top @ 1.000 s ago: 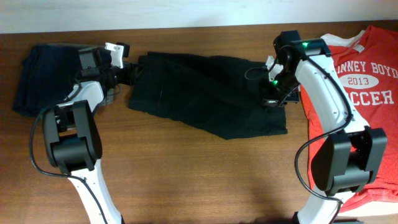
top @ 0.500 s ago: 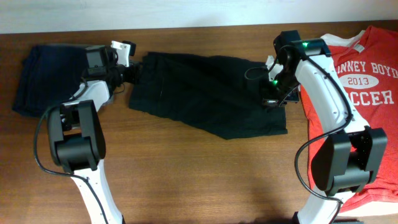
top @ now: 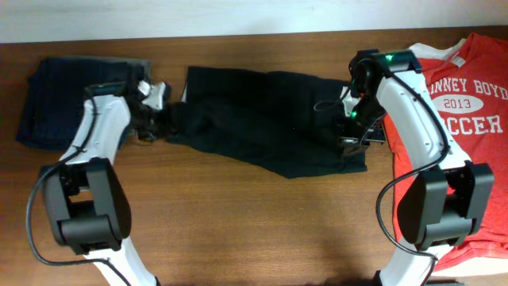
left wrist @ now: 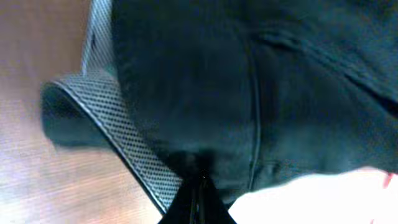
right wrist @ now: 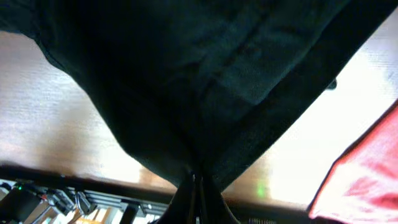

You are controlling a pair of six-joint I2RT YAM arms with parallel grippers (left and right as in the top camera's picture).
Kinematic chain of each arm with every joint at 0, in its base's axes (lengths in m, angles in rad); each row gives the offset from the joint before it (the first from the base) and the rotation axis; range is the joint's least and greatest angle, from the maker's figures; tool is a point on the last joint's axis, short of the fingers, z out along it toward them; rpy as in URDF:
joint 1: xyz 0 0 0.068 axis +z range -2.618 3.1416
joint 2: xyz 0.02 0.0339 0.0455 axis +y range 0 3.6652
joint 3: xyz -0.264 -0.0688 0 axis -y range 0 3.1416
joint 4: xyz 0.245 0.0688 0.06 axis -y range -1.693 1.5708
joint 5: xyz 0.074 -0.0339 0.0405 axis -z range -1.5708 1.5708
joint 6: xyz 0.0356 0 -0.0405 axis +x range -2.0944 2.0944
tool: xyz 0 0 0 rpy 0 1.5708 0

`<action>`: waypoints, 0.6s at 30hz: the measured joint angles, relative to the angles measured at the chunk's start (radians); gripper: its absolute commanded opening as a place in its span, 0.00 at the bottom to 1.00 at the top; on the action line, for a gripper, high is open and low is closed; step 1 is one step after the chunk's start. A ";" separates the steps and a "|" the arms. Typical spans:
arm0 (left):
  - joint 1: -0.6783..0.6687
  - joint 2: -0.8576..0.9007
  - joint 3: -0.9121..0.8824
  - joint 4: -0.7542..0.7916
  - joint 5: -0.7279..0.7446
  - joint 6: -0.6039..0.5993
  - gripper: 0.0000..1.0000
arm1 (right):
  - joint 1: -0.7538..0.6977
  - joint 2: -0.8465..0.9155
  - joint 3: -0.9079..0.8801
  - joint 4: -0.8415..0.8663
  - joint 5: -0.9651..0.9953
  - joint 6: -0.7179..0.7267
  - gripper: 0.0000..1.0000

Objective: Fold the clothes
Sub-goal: 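Lift the pants with both grippers and pull them toward the robot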

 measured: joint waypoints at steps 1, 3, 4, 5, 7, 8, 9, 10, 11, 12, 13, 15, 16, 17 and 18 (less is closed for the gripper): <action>-0.026 0.000 0.000 -0.045 -0.045 -0.001 0.01 | 0.000 -0.005 -0.042 0.028 -0.001 0.012 0.04; -0.088 0.000 0.000 -0.107 -0.126 -0.001 0.01 | 0.001 -0.008 -0.172 0.108 0.000 0.030 0.04; -0.124 0.000 -0.001 -0.109 -0.167 -0.001 0.01 | 0.001 -0.010 -0.248 0.179 0.000 0.037 0.04; -0.143 0.000 -0.003 -0.111 -0.188 -0.001 0.01 | 0.002 -0.009 -0.307 0.233 -0.001 0.038 0.04; -0.172 0.000 -0.014 -0.104 -0.248 -0.015 0.01 | 0.002 -0.005 -0.468 0.391 0.000 0.044 0.04; -0.181 0.000 -0.038 -0.087 -0.307 -0.025 0.01 | 0.002 -0.006 -0.491 0.422 0.000 0.052 0.04; -0.180 0.000 -0.055 -0.066 -0.326 -0.032 0.01 | 0.002 -0.008 -0.524 0.497 0.001 0.060 0.04; -0.177 -0.001 -0.103 0.008 -0.348 -0.040 0.01 | 0.002 -0.008 -0.553 0.540 0.000 0.063 0.04; -0.177 0.001 -0.152 0.071 -0.361 -0.047 0.01 | 0.002 -0.015 -0.572 0.575 -0.004 0.065 0.04; -0.176 0.001 -0.202 0.146 -0.368 -0.050 0.01 | 0.002 -0.031 -0.590 0.609 -0.008 0.066 0.04; -0.175 -0.011 -0.240 0.230 -0.368 -0.051 0.01 | 0.002 -0.046 -0.604 0.675 -0.018 0.068 0.04; -0.175 -0.036 -0.303 0.391 -0.373 -0.054 0.01 | 0.002 -0.051 -0.607 0.780 -0.032 0.068 0.04; -0.175 -0.040 -0.333 0.501 -0.376 -0.054 0.01 | 0.002 -0.051 -0.607 0.843 -0.034 0.069 0.04; -0.175 -0.040 -0.350 0.568 -0.382 -0.055 0.01 | 0.002 -0.051 -0.608 0.929 -0.024 0.068 0.04; -0.175 -0.039 -0.369 0.639 -0.394 -0.058 0.01 | 0.002 -0.049 -0.609 0.982 -0.009 0.069 0.04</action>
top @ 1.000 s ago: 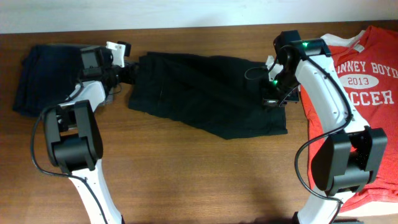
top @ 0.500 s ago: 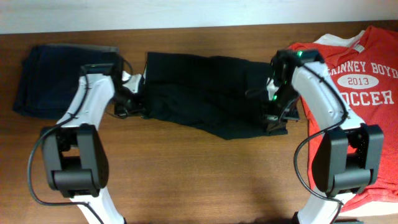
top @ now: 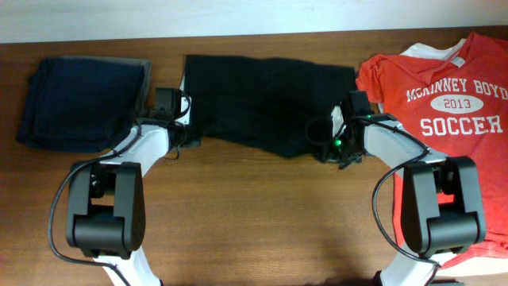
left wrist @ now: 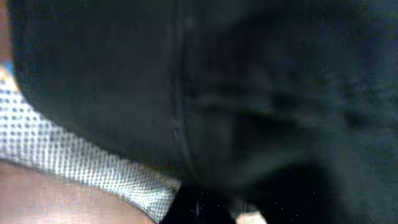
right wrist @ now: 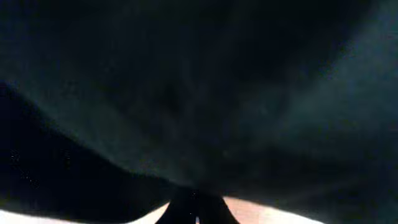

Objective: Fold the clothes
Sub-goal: 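Lift the pants with both grippers and pull them toward the robot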

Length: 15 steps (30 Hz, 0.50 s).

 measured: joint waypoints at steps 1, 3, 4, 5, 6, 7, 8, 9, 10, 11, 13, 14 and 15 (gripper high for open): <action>-0.001 0.002 -0.014 0.061 -0.021 0.000 0.00 | 0.000 0.002 -0.002 0.035 0.014 0.000 0.04; -0.001 0.006 -0.024 0.111 -0.047 0.001 0.01 | 0.000 0.003 -0.002 0.045 0.029 0.002 0.04; -0.001 0.006 -0.024 0.110 -0.051 0.001 0.00 | 0.000 0.004 0.013 -0.010 0.038 0.002 0.04; -0.001 0.005 -0.024 0.104 -0.054 0.001 0.00 | 0.000 0.006 0.028 -0.060 0.044 0.002 0.04; -0.001 -0.004 -0.024 0.074 -0.061 0.001 0.00 | 0.000 0.007 0.055 -0.143 0.052 0.003 0.04; -0.001 -0.018 -0.024 0.040 -0.067 0.001 0.00 | 0.000 0.007 0.081 -0.197 0.057 0.002 0.04; 0.000 -0.044 -0.027 -0.020 -0.075 0.001 0.01 | 0.000 0.005 0.117 -0.262 0.059 0.002 0.04; 0.000 -0.093 -0.034 -0.079 -0.080 0.001 0.01 | 0.000 -0.007 0.149 -0.329 0.058 0.002 0.04; 0.000 -0.157 -0.037 -0.126 -0.084 0.001 0.00 | 0.000 -0.041 0.180 -0.411 0.054 0.002 0.04; 0.000 -0.238 -0.037 -0.179 -0.086 -0.004 0.00 | 0.000 -0.074 0.190 -0.449 0.052 0.002 0.04; 0.000 -0.387 -0.034 -0.316 -0.087 -0.016 0.01 | 0.000 -0.141 0.201 -0.577 0.046 0.002 0.04; 0.000 -0.426 -0.033 -0.347 -0.090 -0.026 0.01 | 0.000 -0.158 0.205 -0.641 0.043 0.002 0.04; 0.000 -0.470 -0.027 -0.434 -0.092 -0.049 0.00 | 0.000 -0.159 0.205 -0.689 0.040 0.002 0.04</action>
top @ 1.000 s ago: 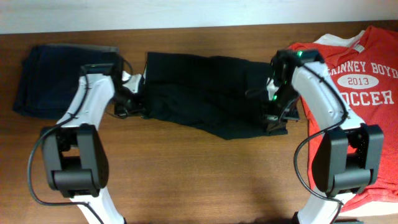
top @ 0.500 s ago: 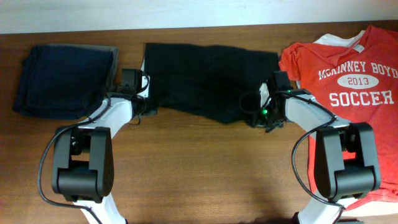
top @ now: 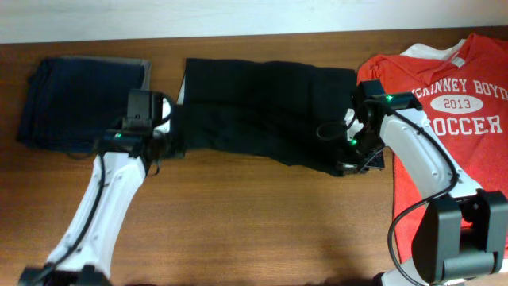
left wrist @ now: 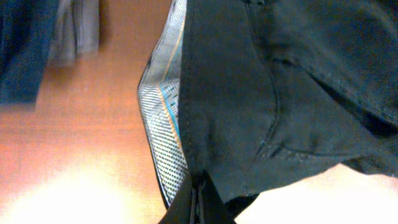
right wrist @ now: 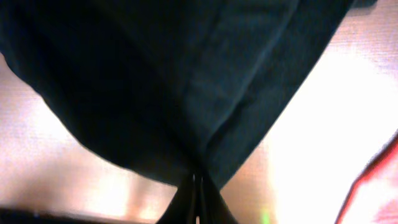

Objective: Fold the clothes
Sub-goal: 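Lift the pants with both grippers and pull them toward the robot, then lay the pants flat, spreading them downward with both grippers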

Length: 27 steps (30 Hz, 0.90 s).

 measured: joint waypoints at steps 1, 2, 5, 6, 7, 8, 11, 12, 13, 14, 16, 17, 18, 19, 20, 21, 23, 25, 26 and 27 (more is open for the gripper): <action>0.000 -0.029 -0.001 -0.089 -0.002 -0.028 0.01 | 0.000 0.000 0.000 -0.054 -0.002 0.000 0.04; 0.000 -0.032 -0.001 -0.141 -0.003 -0.051 0.01 | 0.000 0.000 0.000 -0.077 -0.004 0.000 0.04; 0.000 -0.032 -0.044 -0.203 -0.003 -0.096 0.02 | 0.000 0.000 0.000 -0.151 -0.039 0.000 0.04; 0.000 -0.032 -0.087 -0.199 -0.003 -0.104 0.03 | 0.001 0.000 -0.003 -0.166 -0.048 0.000 0.04; 0.000 -0.030 -0.130 -0.193 -0.002 -0.111 0.03 | 0.002 0.000 -0.009 -0.169 -0.057 0.000 0.04; 0.000 -0.030 -0.169 -0.185 -0.002 -0.118 0.03 | 0.010 0.000 -0.039 -0.168 -0.062 0.001 0.04; 0.000 -0.030 -0.230 -0.184 -0.003 -0.122 0.03 | 0.038 0.000 -0.157 -0.159 -0.069 0.020 0.04; 0.000 -0.030 -0.240 -0.185 -0.004 -0.122 0.03 | 0.047 0.000 -0.197 -0.158 -0.069 0.025 0.04; 0.000 -0.030 -0.243 -0.184 -0.011 -0.122 0.03 | 0.055 0.000 -0.232 -0.154 -0.072 0.035 0.04; 0.000 -0.030 -0.243 -0.184 -0.016 -0.122 0.03 | 0.061 0.000 -0.258 -0.147 -0.072 0.039 0.04; 0.000 -0.030 -0.243 -0.189 -0.026 -0.122 0.03 | 0.079 0.000 -0.324 -0.127 -0.076 0.046 0.04; 0.000 -0.030 -0.244 -0.196 -0.029 -0.122 0.03 | 0.087 0.000 -0.356 -0.116 -0.077 0.055 0.04; 0.000 -0.030 -0.244 -0.208 -0.029 -0.122 0.19 | 0.096 0.000 -0.382 -0.111 -0.079 0.070 0.04; 0.000 -0.030 -0.244 -0.224 -0.036 -0.122 0.93 | 0.111 0.000 -0.404 -0.109 -0.080 0.087 0.06; 0.000 -0.030 -0.245 -0.229 -0.044 -0.124 0.99 | 0.118 0.000 -0.410 -0.109 -0.080 0.095 0.08; 0.000 -0.030 -0.245 -0.232 -0.049 -0.125 0.99 | 0.128 0.000 -0.411 -0.113 -0.080 0.100 0.08; 0.000 -0.030 -0.243 -0.243 -0.056 -0.125 0.99 | 0.142 0.000 -0.411 -0.140 -0.088 0.105 0.08; 0.001 -0.028 -0.172 -0.319 -0.060 -0.129 0.99 | 0.142 -0.006 -0.387 -0.171 -0.091 0.109 0.11; 0.001 -0.026 -0.113 -0.352 -0.060 -0.129 0.99 | 0.142 -0.017 -0.361 -0.200 -0.092 0.114 0.12; 0.001 -0.026 -0.064 -0.368 -0.061 -0.129 0.99 | 0.142 -0.033 -0.331 -0.223 -0.091 0.112 0.15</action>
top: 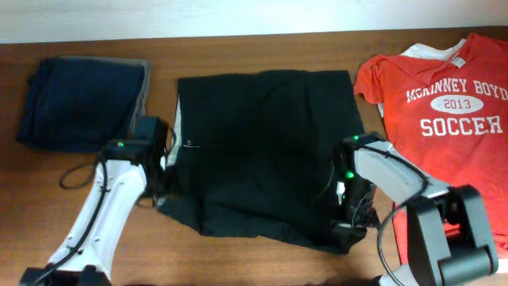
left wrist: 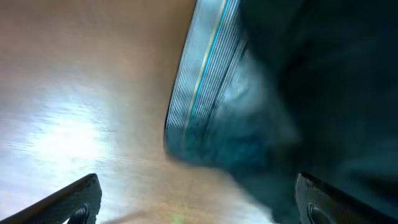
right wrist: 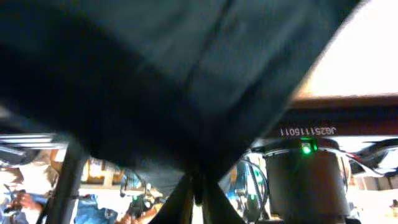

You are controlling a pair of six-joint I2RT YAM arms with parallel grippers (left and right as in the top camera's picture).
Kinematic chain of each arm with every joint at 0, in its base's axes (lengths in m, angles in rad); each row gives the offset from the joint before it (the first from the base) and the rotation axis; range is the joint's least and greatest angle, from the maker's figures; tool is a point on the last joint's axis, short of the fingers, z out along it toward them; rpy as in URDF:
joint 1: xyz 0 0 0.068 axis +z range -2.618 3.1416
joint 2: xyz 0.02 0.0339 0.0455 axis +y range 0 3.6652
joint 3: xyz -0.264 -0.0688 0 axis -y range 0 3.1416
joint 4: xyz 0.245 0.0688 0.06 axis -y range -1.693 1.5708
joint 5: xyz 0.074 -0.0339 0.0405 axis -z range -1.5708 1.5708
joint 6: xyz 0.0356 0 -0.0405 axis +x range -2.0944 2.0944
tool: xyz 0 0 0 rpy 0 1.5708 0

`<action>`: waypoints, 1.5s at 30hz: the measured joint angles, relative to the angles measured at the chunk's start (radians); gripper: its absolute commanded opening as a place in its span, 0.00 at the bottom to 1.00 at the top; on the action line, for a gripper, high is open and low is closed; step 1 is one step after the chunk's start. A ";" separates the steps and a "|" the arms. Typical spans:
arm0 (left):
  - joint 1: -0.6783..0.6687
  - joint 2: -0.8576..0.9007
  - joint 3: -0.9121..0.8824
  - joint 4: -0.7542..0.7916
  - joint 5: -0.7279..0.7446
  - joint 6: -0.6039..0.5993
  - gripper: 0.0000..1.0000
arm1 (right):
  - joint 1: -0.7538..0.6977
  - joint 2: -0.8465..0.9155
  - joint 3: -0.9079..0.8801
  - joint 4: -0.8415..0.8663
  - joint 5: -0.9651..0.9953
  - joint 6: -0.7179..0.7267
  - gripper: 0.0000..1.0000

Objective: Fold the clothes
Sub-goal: 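Lay the pants flat, spreading them downward with both grippers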

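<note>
A black garment (top: 262, 151) lies spread across the middle of the table, its far edge near the back and its near edge rumpled towards the front. My left gripper (top: 163, 191) sits at its near left corner and is open. In the left wrist view the left gripper (left wrist: 199, 208) has its fingers far apart over bare wood, with the garment's striped lining (left wrist: 199, 93) just ahead. My right gripper (top: 349, 226) is at the near right corner. The right wrist view shows the right gripper (right wrist: 198, 190) shut on the black fabric (right wrist: 174, 74).
A red soccer T-shirt (top: 452, 103) lies flat at the right, close to my right arm. A folded navy garment (top: 83, 103) sits at the back left. Brown wooden table (top: 238, 266) shows along the front edge.
The black garment was a narrow band at the back and now reaches much nearer the front. Both grippers have moved towards the front. The left gripper has opened and let go; the right still holds.
Both grippers were shut on the ends of the rumpled black garment mid-table. Then they were low at the back with it laid as a band, and still held it after that. Now it is spread towards the front and the left has released it.
</note>
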 measured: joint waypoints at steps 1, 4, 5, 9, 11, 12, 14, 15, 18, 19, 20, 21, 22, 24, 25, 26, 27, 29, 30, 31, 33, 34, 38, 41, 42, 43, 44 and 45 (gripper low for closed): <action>0.000 0.000 0.080 -0.037 -0.002 0.000 0.99 | 0.000 -0.032 0.029 -0.024 -0.003 0.000 0.18; 0.000 -0.003 0.137 -0.062 -0.024 0.003 0.95 | 0.000 -0.103 0.040 -0.040 -0.007 -0.008 0.99; 0.000 -0.003 0.137 -0.052 -0.017 0.004 0.77 | 0.000 -0.104 0.040 -0.032 -0.007 -0.011 0.99; 0.001 -0.003 0.137 -0.021 0.090 0.007 0.01 | 0.000 -0.104 0.041 0.058 -0.007 -0.033 0.04; 0.001 -0.004 0.120 0.024 0.114 0.008 0.01 | 0.000 -0.104 0.041 0.120 -0.007 -0.018 0.04; 0.001 -0.004 0.076 0.066 0.137 0.008 0.01 | 0.000 -0.104 0.033 0.143 -0.007 -0.006 0.04; 0.001 -0.006 -0.031 0.167 0.175 0.008 0.01 | 0.009 -0.106 -0.005 0.195 -0.007 0.012 0.04; 0.001 -0.005 -0.096 0.230 0.188 0.008 0.01 | 0.016 -0.107 -0.024 0.211 -0.007 0.016 0.04; 0.001 -0.003 -0.232 0.336 0.205 0.008 0.01 | 0.047 -0.110 -0.108 0.330 -0.007 0.061 0.04; 0.001 -0.003 -0.263 0.358 0.210 0.008 0.01 | 0.058 -0.111 -0.166 0.416 -0.008 0.097 0.04; 0.001 -0.003 -0.291 0.381 0.211 0.008 0.01 | 0.062 -0.110 -0.195 0.436 -0.008 0.118 0.04; 0.001 -0.003 -0.307 0.392 0.213 0.008 0.01 | 0.065 -0.113 -0.228 0.462 -0.012 0.137 0.05; 0.001 -0.003 -0.327 0.393 0.214 0.008 0.01 | 0.069 -0.113 -0.278 0.474 -0.018 0.160 0.06; 0.001 -0.003 -0.339 0.393 0.212 0.008 0.01 | 0.069 -0.114 -0.339 0.504 -0.034 0.179 0.06; 0.001 -0.003 -0.343 0.393 0.201 0.006 0.01 | 0.069 -0.125 -0.355 0.518 -0.048 0.192 0.06; 0.001 -0.003 -0.343 0.390 0.190 0.003 0.01 | 0.069 -0.143 -0.375 0.536 -0.056 0.212 0.07; 0.001 -0.003 -0.344 0.385 0.179 0.002 0.01 | 0.067 -0.167 -0.400 0.556 -0.078 0.229 0.09; 0.001 -0.003 -0.348 0.379 0.159 -0.001 0.01 | 0.067 -0.167 -0.420 0.557 -0.135 0.242 0.04; 0.001 -0.003 -0.348 0.369 0.146 -0.001 0.01 | 0.067 -0.160 -0.427 0.551 -0.151 0.243 0.04; 0.001 -0.003 -0.348 0.351 0.132 -0.005 0.01 | 0.068 -0.154 -0.433 0.533 -0.157 0.237 0.04; 0.001 -0.003 -0.349 0.306 0.108 -0.016 0.01 | 0.069 -0.141 -0.434 0.484 -0.136 0.215 0.04; 0.001 -0.003 -0.349 0.297 0.102 -0.019 0.00 | 0.069 -0.137 -0.428 0.463 -0.121 0.212 0.05; 0.001 -0.003 -0.331 0.257 0.092 -0.023 0.00 | 0.069 -0.115 -0.246 0.295 -0.024 0.198 0.09; 0.001 -0.008 -0.163 0.185 0.088 -0.024 0.08 | 0.070 -0.110 0.052 0.160 0.019 0.161 0.21; 0.001 -0.024 -0.082 0.168 0.090 -0.023 0.14 | 0.070 -0.109 0.117 0.140 0.038 0.156 0.24; 0.001 -0.039 -0.032 0.163 0.097 -0.018 0.17 | 0.070 -0.111 0.181 0.126 0.065 0.149 0.24; 0.001 -0.055 0.031 0.171 0.130 -0.001 0.15 | 0.070 -0.112 0.273 0.121 0.118 0.146 0.23; 0.002 -0.070 0.066 0.188 0.173 0.026 0.11 | 0.070 -0.112 0.310 0.122 0.150 0.145 0.14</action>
